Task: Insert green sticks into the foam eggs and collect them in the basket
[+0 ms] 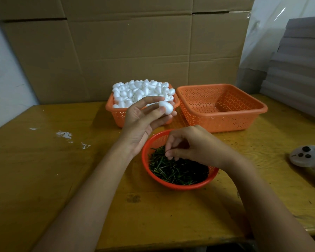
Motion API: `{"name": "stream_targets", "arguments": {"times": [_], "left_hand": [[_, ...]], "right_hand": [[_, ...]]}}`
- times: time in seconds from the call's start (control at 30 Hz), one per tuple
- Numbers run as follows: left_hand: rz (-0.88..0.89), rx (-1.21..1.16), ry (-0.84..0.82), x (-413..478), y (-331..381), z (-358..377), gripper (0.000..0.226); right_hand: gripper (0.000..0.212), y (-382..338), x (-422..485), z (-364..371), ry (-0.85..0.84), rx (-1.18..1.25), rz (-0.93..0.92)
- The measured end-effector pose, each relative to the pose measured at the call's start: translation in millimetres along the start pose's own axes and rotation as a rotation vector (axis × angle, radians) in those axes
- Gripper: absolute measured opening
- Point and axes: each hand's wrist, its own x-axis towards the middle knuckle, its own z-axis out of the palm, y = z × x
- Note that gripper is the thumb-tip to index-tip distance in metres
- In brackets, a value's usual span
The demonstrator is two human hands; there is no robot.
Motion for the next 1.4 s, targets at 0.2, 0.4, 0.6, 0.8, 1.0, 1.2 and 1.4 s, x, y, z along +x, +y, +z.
{"name": "stream_targets", "arguments": {"times": [0.2,0.4,0.6,0.8,1.0,1.2,1.4], "left_hand": [[0.016,0.003,-0.001,0.4,0.0,-0.8,0.020],[0.003,-0.033,0.032,0.3,-0.2,0.2,0.025],[-0.022,-0.066,0.114,1.3,0.8,-0.1,0.019],[-0.026,-0.081,0.160,2.4,1.0,-0.4,0.017],[-0.044,-0.084,0.113,1.7,-0.6,-2.4,0.016],[-0.059,-0.083,0.078,1.5,-1.1,-2.5,0.015],[-0.074,-0.069,0.070,1.3,-0.9,-1.5,0.015]], "right_hand": [[0.007,1.0,-1.1,-2.3,0.056,0.010,-0.019],[0.013,0.7,-1.6,-3.4,0.143,-0.001,-0.022],[0.010,-1.9,-2.1,-4.9,0.350,0.069,-0.068],[0.011,-2.6,-2.9,-8.8,0.625,0.126,-0.125],[0.012,-5.0,-3.6,-9.0,0.794,0.061,-0.145],[0.011,-7.0,-6.4,-12.1,0.851,-0.008,-0.146],[0.014,-7.2,-5.4,-9.8,0.818,-0.019,-0.152]]}}
